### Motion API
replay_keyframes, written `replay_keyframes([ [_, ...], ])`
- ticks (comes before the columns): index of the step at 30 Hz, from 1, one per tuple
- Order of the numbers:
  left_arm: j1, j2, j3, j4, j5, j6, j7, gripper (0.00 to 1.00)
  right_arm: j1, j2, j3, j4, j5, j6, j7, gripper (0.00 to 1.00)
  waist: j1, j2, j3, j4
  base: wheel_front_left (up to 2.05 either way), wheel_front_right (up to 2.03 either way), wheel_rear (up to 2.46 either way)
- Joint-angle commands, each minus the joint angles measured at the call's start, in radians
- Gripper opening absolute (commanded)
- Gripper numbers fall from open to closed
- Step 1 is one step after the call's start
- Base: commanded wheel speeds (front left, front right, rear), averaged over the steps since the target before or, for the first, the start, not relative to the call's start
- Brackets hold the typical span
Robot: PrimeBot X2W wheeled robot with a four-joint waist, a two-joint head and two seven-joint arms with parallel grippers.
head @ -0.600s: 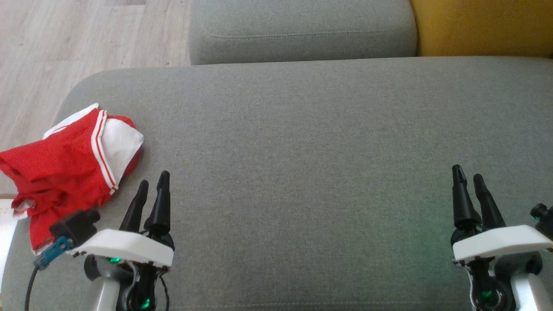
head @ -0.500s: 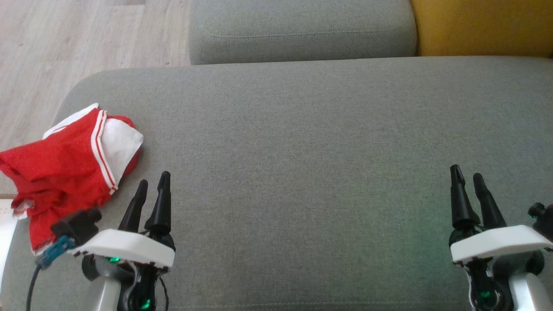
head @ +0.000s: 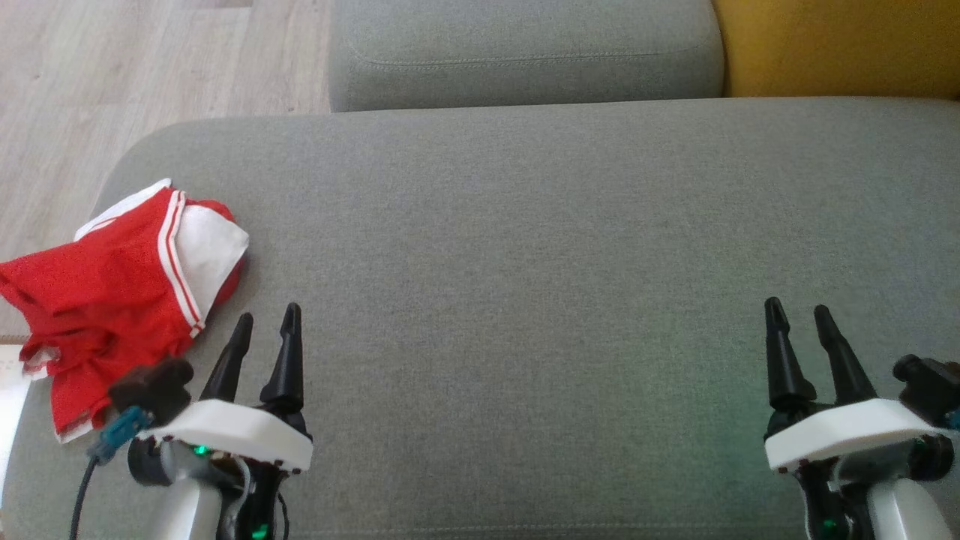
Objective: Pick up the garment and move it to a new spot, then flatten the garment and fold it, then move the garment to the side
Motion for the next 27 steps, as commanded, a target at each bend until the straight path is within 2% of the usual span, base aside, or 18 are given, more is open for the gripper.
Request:
replay_keyframes([
  [1, -0.067, 0.021, 0.021, -0.034, 0.035, 0.006, -0.017, 1.00, -0.027, -0.002, 0.024, -0.046, -0.035, 0.003, -0.012, 1.00, 0.0000, 0.0000, 0.001, 0.001, 0.00, 0.00, 0.00],
  [15, -0.065, 0.035, 0.014, -0.027, 0.189, 0.031, -0.058, 1.00, -0.021, 0.006, 0.043, -0.059, -0.202, 0.004, -0.031, 1.00, 0.0000, 0.0000, 0.003, 0.003, 0.00, 0.00, 0.00],
  [27, -0.068, 0.038, 0.002, -0.017, 0.303, 0.035, -0.090, 1.00, -0.007, 0.012, 0.037, -0.071, -0.313, 0.004, -0.043, 1.00, 0.0000, 0.0000, 0.009, 0.008, 0.00, 0.00, 0.00],
])
